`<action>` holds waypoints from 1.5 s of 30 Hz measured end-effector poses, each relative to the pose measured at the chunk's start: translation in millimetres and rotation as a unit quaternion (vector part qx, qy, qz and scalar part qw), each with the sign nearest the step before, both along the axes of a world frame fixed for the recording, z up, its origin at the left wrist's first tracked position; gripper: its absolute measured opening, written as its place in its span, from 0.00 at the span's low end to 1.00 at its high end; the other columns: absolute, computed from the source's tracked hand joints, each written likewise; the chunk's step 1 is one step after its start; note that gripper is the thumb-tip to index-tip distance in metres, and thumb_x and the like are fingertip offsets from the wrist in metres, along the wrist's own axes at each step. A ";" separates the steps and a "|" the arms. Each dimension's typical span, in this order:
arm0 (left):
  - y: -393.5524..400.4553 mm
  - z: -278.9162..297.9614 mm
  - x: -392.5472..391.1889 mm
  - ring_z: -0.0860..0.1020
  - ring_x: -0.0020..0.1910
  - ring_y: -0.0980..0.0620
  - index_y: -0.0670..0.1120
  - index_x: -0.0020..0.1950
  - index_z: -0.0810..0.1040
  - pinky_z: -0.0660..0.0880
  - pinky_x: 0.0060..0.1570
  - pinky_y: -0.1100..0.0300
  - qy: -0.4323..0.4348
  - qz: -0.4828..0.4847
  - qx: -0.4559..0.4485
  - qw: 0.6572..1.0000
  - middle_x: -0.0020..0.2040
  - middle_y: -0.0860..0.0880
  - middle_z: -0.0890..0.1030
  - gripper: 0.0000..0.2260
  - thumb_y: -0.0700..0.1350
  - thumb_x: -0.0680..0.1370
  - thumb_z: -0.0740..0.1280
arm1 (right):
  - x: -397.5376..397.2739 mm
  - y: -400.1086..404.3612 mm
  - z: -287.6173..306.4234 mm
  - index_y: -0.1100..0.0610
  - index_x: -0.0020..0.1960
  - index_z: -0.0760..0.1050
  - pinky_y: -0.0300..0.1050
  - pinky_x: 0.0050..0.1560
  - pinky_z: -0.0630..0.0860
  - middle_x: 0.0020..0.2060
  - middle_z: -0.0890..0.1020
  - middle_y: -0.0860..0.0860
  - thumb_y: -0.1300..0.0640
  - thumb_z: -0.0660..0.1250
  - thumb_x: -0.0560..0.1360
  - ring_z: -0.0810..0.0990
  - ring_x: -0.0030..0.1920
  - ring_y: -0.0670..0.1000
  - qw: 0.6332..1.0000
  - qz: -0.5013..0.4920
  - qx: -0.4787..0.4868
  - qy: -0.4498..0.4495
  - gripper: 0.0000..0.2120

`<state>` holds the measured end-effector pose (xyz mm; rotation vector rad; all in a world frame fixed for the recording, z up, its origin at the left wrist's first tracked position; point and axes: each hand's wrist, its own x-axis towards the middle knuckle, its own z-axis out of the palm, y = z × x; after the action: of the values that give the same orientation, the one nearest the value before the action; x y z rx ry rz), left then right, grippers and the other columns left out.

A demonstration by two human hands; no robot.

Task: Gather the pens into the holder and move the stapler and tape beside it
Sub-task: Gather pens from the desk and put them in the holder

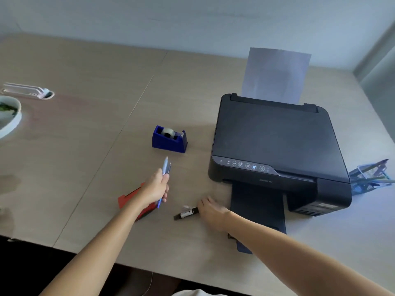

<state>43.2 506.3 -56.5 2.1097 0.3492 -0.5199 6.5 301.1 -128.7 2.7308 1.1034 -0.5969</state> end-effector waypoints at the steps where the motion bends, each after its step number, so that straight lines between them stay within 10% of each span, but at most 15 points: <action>1: -1.5 10.6 2.9 0.67 0.26 0.52 0.48 0.41 0.63 0.69 0.26 0.59 -0.007 0.008 -0.015 1.000 0.35 0.46 0.70 0.11 0.45 0.84 0.52 | 0.5 -4.1 12.7 0.72 0.60 0.68 0.58 0.53 0.71 0.56 0.72 0.65 0.70 0.54 0.76 0.73 0.49 0.62 1.000 -0.020 -0.003 0.014 0.14; 4: -11.2 47.4 15.9 0.61 0.25 0.54 0.44 0.49 0.66 0.61 0.25 0.61 -0.037 0.031 -0.054 0.997 0.35 0.48 0.67 0.07 0.44 0.84 0.52 | 6.4 -17.9 50.2 0.68 0.62 0.65 0.51 0.39 0.69 0.55 0.73 0.65 0.71 0.56 0.76 0.72 0.34 0.58 0.982 -0.145 0.088 0.080 0.15; 9: -76.9 117.3 34.6 0.65 0.28 0.52 0.44 0.54 0.67 0.65 0.30 0.58 -0.042 -0.033 -0.101 0.993 0.41 0.45 0.69 0.08 0.33 0.82 0.53 | 3.0 -97.9 127.9 0.60 0.49 0.62 0.53 0.30 0.70 0.42 0.77 0.62 0.64 0.56 0.78 0.78 0.39 0.64 0.920 -0.249 0.269 0.139 0.03; 14: -198.6 167.3 49.4 0.71 0.33 0.52 0.53 0.67 0.66 0.72 0.31 0.59 -0.039 -0.183 -0.124 0.974 0.47 0.46 0.72 0.16 0.37 0.83 0.56 | -23.0 -240.7 198.8 0.62 0.46 0.63 0.42 0.29 0.74 0.33 0.76 0.50 0.58 0.55 0.81 0.74 0.27 0.46 0.820 -0.378 0.414 0.116 0.07; 24: -501.9 113.5 61.7 0.79 0.33 0.55 0.40 0.71 0.69 0.73 0.26 0.67 -0.024 -0.383 -0.005 0.923 0.52 0.41 0.78 0.18 0.34 0.80 0.62 | -26.1 -498.7 159.4 0.61 0.54 0.63 0.34 0.17 0.63 0.39 0.75 0.60 0.61 0.56 0.80 0.65 0.25 0.50 0.703 -0.633 0.316 0.068 0.05; 32: -605.6 61.4 78.9 0.83 0.39 0.43 0.39 0.46 0.79 0.81 0.41 0.56 -0.015 -0.404 0.133 0.905 0.44 0.39 0.84 0.03 0.33 0.76 0.67 | 19.4 -525.2 121.8 0.60 0.51 0.61 0.46 0.25 0.70 0.43 0.75 0.62 0.62 0.59 0.77 0.72 0.31 0.56 0.767 -0.599 0.189 0.131 0.07; 40: -611.7 33.3 93.3 0.85 0.46 0.40 0.38 0.33 0.76 0.81 0.51 0.50 -0.047 -0.316 0.109 0.941 0.39 0.37 0.84 0.20 0.47 0.81 0.57 | 61.4 -533.3 115.3 0.67 0.55 0.77 0.51 0.50 0.75 0.48 0.82 0.64 0.63 0.60 0.78 0.78 0.52 0.63 0.764 -0.599 0.240 -0.001 0.11; 45: -600.8 19.2 85.9 0.82 0.50 0.39 0.34 0.63 0.73 0.80 0.54 0.50 0.058 -0.117 0.033 0.991 0.58 0.37 0.80 0.28 0.55 0.82 0.49 | 53.0 -566.3 79.3 0.61 0.56 0.79 0.49 0.54 0.75 0.53 0.83 0.58 0.65 0.58 0.77 0.79 0.55 0.60 0.657 -0.686 0.308 -0.047 0.14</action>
<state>129.1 -94.5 -37.4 2.2037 0.1867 -0.7805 59.5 -265.2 -49.4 3.6247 -1.3365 -0.0907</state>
